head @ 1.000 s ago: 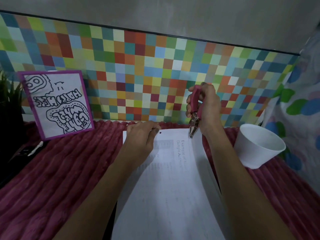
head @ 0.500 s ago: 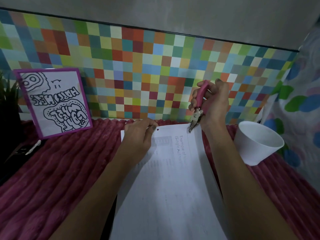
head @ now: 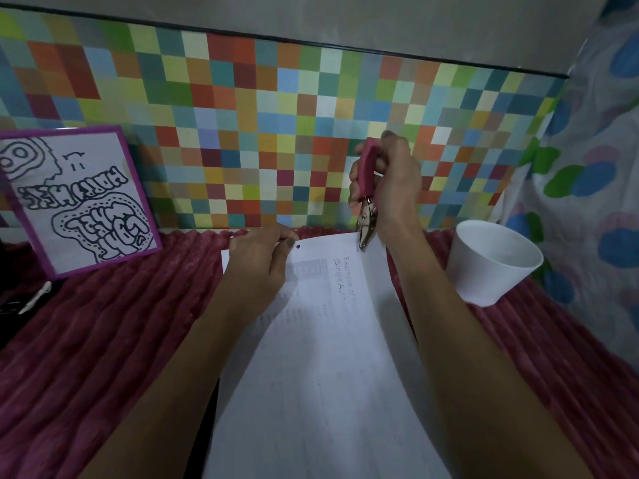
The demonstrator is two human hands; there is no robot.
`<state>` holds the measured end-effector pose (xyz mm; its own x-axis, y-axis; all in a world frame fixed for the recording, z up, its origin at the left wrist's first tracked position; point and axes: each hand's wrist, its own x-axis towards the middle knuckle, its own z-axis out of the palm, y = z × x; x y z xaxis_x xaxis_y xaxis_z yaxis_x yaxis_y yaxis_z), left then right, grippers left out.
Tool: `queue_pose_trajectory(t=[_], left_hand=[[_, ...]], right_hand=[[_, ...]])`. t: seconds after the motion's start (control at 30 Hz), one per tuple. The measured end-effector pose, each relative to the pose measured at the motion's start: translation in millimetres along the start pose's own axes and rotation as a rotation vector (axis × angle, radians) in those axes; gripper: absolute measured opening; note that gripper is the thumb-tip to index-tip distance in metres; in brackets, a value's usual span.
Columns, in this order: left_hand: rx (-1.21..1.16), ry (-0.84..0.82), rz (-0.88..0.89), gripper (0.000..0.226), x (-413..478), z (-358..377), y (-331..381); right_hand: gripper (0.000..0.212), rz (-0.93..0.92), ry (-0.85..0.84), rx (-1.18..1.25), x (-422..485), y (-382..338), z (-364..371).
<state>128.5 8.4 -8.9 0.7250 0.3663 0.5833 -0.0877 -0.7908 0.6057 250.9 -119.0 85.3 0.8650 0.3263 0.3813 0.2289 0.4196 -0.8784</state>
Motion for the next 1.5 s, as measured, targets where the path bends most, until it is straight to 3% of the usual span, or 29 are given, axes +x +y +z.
queue_pose_trajectory(t=[0.97,1.17,1.5], left_hand=[[0.055,-0.042,0.003,0.024,-1.0,0.9,-0.4],[0.182,-0.045,0.008,0.021,-3.0,-0.6,5.2],[0.355,-0.206,0.103,0.026,14.6,33.4,48.2]], right_hand=[[0.027,-0.134,0.160,-0.017,-4.4,10.4,1.0],[0.027,-0.129,0.136,-0.059,-4.0,9.0,2.3],[0.034,-0.170,0.119,-0.061,-0.8,4.7,5.7]])
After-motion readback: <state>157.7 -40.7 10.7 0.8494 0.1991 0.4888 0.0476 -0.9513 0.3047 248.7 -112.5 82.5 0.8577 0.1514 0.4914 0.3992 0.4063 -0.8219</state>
